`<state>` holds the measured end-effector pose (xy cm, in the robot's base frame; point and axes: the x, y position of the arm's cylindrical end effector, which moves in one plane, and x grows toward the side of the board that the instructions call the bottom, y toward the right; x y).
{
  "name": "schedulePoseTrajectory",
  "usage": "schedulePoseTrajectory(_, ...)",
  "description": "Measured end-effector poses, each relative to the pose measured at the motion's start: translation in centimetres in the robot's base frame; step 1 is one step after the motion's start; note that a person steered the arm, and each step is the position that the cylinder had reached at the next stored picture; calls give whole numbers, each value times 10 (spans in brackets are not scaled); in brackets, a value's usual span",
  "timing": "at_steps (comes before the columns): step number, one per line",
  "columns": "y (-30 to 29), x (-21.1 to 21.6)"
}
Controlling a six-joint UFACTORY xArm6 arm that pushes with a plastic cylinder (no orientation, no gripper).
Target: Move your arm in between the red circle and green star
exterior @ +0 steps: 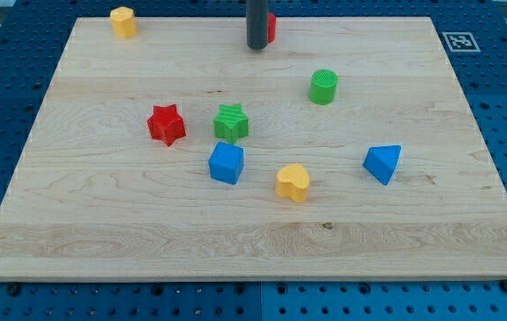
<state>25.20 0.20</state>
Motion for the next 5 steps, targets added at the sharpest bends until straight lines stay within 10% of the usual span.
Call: schedulePoseTrajectory(5,-26,109)
